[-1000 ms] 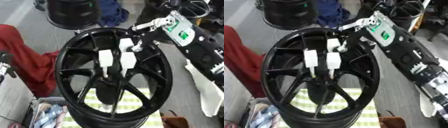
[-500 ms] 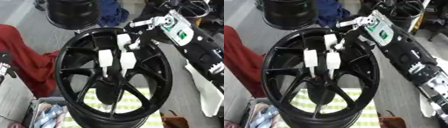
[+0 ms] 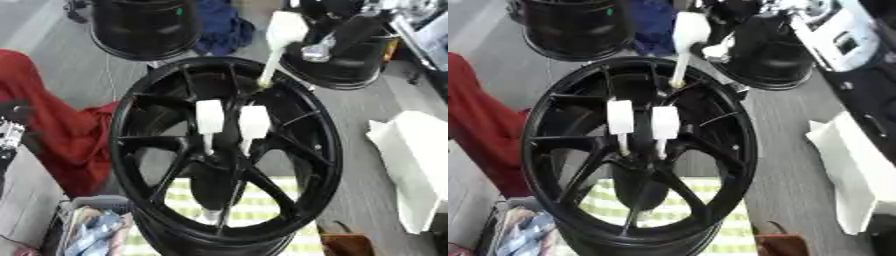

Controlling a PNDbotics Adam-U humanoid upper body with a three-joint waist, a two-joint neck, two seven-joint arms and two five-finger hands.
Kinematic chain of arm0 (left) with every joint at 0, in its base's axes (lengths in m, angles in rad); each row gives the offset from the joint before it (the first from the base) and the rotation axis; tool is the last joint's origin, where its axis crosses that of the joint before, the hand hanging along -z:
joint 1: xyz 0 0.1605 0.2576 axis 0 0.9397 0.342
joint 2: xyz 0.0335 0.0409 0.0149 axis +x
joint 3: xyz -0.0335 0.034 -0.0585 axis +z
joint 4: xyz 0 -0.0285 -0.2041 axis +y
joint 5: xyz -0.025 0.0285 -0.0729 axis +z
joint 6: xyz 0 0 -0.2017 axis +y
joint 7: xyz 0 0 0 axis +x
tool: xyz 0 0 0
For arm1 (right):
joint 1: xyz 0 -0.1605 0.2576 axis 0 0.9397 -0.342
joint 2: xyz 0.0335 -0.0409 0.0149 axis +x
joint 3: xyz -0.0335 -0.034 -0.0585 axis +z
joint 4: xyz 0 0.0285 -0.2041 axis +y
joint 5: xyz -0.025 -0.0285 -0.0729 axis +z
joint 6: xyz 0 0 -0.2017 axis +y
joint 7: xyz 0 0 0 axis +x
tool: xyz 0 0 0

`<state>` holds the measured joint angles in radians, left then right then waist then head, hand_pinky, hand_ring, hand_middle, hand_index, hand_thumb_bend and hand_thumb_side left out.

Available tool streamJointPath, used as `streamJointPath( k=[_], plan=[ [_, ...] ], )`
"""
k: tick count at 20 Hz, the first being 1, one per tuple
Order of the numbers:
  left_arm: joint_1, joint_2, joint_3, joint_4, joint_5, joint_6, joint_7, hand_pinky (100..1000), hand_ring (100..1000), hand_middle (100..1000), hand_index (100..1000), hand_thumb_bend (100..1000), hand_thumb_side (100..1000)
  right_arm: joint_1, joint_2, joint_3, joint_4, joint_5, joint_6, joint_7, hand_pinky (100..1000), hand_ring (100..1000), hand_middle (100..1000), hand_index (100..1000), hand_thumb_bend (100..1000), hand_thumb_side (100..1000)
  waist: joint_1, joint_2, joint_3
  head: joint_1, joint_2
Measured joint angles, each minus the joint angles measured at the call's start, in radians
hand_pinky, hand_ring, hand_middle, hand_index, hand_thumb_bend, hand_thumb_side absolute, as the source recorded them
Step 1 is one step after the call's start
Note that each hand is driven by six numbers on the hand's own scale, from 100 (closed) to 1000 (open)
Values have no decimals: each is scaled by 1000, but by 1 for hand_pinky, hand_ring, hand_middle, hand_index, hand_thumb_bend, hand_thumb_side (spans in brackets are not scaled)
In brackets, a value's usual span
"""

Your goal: Pull the pin out of the wheel hub.

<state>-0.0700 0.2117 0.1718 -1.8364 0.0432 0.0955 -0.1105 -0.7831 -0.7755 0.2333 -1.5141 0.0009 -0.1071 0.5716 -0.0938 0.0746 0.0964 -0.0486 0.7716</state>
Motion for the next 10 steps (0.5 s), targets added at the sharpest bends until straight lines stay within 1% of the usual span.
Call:
streamJointPath(
  k=[2,3,4,5,6,7,8,9,10],
  plan=[
    [1,0,6,0,0,0,5,711,348,718,822,300,534,145,-63,-103,-73,-12,8,-110,517,464,518,656,151,328,1,0,-9,10,0],
    [1,0,7,0,0,1,8,711,347,718,822,300,534,226,-80,-158,-100,-5,12,-168,516,460,516,656,149,331,2,0,-15,15,0],
    [2,0,10,0,0,0,10,711,342,718,822,301,534,309,-85,-212,-119,8,16,-227,526,462,519,665,156,341,5,0,-22,20,0],
    [3,0,12,0,0,0,13,711,338,718,822,301,534,388,-82,-261,-132,22,21,-286,571,486,548,712,184,377,8,0,-28,25,0],
    [3,0,14,0,-1,1,15,711,340,718,822,301,534,466,-69,-306,-136,36,26,-344,615,519,589,777,208,407,10,1,-34,30,0],
    [4,0,16,0,-1,1,16,711,339,718,822,301,534,540,-44,-346,-136,54,32,-397,690,599,693,895,254,464,12,1,-40,35,0],
    [4,0,17,0,-1,1,17,711,336,718,822,300,534,608,-10,-381,-133,77,40,-441,759,695,783,960,279,512,14,2,-44,40,0],
    [4,-1,18,0,-1,1,19,711,335,718,822,301,534,665,31,-412,-123,105,51,-481,788,747,827,987,282,531,15,4,-49,46,0],
    [4,-1,18,0,-1,1,20,711,331,718,822,300,534,715,78,-441,-109,137,65,-521,815,772,851,991,289,538,18,5,-54,51,0]
  ],
)
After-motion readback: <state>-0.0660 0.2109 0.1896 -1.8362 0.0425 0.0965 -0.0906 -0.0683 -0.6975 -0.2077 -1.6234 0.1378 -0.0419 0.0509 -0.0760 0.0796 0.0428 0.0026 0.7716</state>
